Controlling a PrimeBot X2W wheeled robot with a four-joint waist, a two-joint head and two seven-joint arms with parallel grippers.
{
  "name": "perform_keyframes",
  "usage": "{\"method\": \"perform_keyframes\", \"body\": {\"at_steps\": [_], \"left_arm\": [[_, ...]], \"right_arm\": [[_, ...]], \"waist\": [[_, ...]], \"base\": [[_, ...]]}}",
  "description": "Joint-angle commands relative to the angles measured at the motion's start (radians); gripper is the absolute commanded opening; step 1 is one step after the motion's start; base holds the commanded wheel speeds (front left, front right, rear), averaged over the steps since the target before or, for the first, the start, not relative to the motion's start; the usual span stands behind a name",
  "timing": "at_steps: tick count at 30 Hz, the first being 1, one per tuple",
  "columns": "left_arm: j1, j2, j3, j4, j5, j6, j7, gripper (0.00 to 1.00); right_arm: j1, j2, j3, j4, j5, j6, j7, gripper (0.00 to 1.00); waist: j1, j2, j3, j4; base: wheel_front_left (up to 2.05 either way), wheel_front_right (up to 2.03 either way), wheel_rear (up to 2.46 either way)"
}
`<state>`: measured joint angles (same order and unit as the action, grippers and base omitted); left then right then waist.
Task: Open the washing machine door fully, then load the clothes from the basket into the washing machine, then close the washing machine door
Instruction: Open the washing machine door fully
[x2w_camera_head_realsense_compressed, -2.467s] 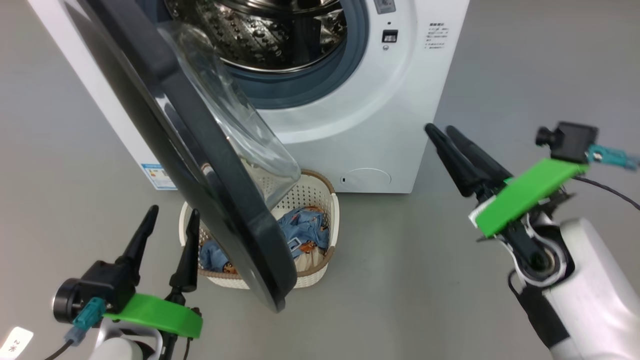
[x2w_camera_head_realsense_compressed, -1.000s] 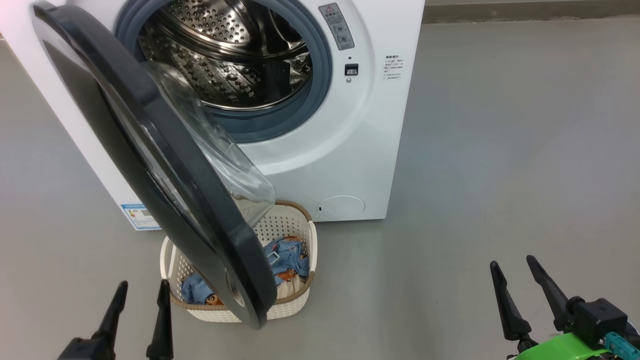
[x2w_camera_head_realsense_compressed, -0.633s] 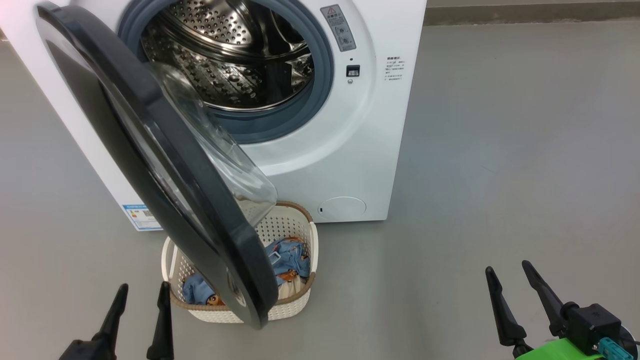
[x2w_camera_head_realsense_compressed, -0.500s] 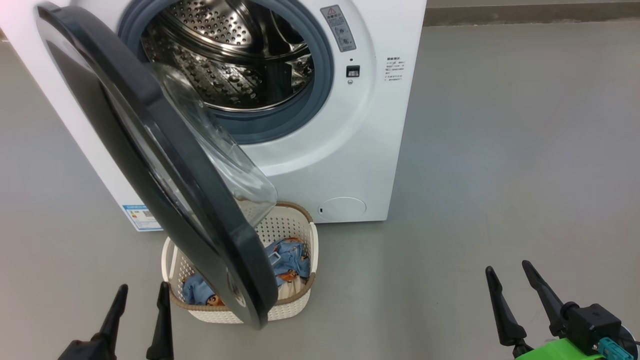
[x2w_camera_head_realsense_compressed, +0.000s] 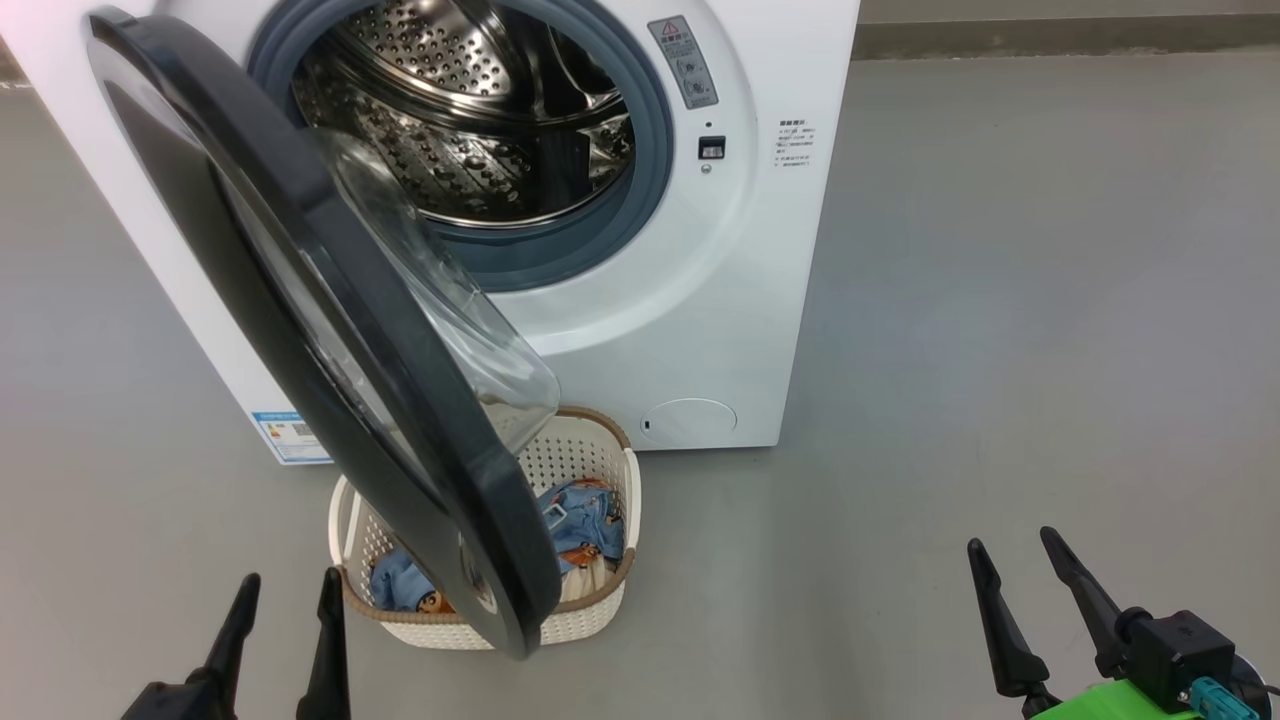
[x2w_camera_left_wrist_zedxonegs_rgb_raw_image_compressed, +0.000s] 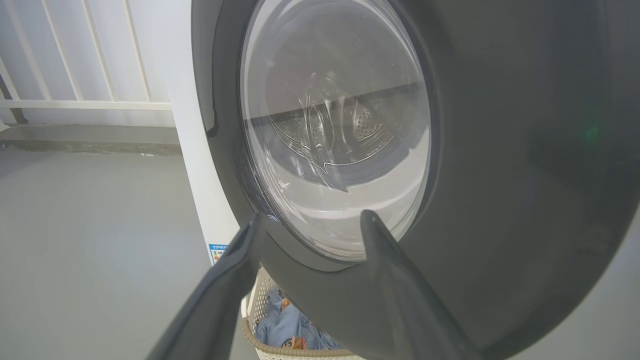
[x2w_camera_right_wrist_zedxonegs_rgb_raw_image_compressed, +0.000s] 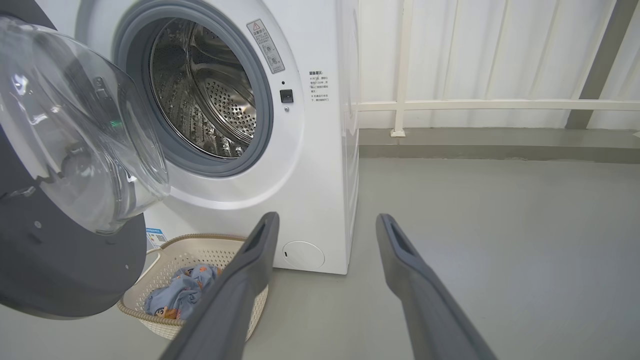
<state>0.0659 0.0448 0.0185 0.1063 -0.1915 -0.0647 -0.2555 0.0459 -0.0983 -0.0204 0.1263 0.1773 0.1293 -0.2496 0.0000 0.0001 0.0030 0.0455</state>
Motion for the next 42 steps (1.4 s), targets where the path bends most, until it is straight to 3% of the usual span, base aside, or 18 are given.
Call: {"method": "perform_keyframes", "body": {"at_steps": [1, 14, 16, 24, 33, 37, 42], "left_arm": [[-0.016, 0.006, 0.031, -0.017, -0.002, 0.006, -0.006, 1.0], [-0.024, 0.006, 0.034, -0.008, -0.002, -0.005, -0.006, 1.0], [-0.024, 0.006, 0.032, 0.001, -0.007, -0.008, -0.006, 0.02], [-0.05, 0.005, 0.043, -0.048, -0.01, -0.016, -0.006, 0.0], [-0.174, 0.012, 0.058, -0.283, 0.024, -0.02, -0.006, 0.0], [-0.261, 0.023, -0.009, -0.374, 0.04, -0.037, -0.002, 0.0], [-0.364, 0.019, -0.194, -0.439, 0.037, -0.056, 0.053, 0.0]], "right_arm": [[-0.006, -0.008, 0.019, -0.018, -0.009, 0.001, -0.012, 1.0], [-0.015, -0.007, 0.021, -0.01, -0.02, 0.001, -0.012, 1.0], [-0.016, -0.007, 0.021, -0.01, -0.02, 0.001, -0.012, 1.0], [-0.021, -0.003, 0.018, -0.004, -0.019, 0.001, -0.012, 1.0], [-0.029, 0.001, 0.002, -0.004, -0.027, 0.001, -0.012, 1.0], [-0.028, 0.005, -0.01, 0.0, -0.032, 0.001, -0.012, 1.0], [-0.024, 0.012, -0.017, 0.0, -0.038, 0.001, -0.012, 1.0]], "waist": [[0.0, -0.0001, -0.001, 0.0], [0.0, -0.0001, 0.007, -0.001], [0.0, -0.0001, 0.007, 0.0], [0.0, -0.0001, 0.006, 0.008], [0.0, -0.0001, -0.005, 0.005], [0.0, -0.0001, -0.009, 0.004], [0.0, -0.0001, -0.01, 0.003]], "base": [[0.0, 0.0, 0.0], [0.0, 0.0, 0.0], [0.0, 0.0, 0.0], [0.0, 0.0, 0.0], [0.0, 0.0, 0.0], [0.0, 0.0, 0.0], [0.0, 0.0, 0.0]]}}
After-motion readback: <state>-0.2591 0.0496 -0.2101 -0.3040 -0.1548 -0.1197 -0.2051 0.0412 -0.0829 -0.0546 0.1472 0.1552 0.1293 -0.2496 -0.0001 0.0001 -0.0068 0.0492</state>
